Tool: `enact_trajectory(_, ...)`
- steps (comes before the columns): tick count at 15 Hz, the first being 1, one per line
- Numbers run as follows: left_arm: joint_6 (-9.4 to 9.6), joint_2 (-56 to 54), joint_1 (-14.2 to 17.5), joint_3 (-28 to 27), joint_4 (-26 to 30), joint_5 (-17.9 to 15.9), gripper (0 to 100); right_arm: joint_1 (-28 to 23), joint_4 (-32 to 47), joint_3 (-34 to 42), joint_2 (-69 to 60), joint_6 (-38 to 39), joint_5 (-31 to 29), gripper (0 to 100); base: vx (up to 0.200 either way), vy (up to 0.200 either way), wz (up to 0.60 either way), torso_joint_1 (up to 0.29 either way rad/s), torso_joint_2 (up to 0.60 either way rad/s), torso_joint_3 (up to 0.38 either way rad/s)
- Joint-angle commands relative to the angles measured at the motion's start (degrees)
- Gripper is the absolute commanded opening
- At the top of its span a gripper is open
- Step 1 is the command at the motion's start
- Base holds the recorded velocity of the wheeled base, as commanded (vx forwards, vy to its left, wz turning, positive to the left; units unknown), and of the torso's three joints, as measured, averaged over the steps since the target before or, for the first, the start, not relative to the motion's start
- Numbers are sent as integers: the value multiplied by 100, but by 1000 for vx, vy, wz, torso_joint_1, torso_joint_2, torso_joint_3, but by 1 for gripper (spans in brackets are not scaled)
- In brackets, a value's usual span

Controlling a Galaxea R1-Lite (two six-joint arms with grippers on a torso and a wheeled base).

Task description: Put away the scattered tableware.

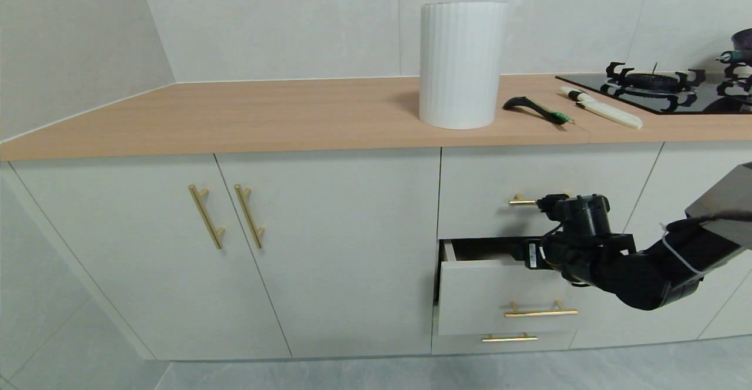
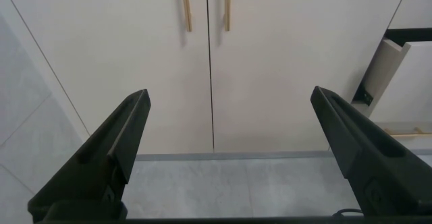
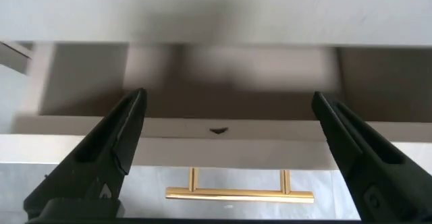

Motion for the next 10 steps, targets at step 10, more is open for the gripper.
enact_trajectory(10,-10,2,2,0,0,-2,100,-54,50,-70,274,-42,-203,100,0,0,0,0,0,0)
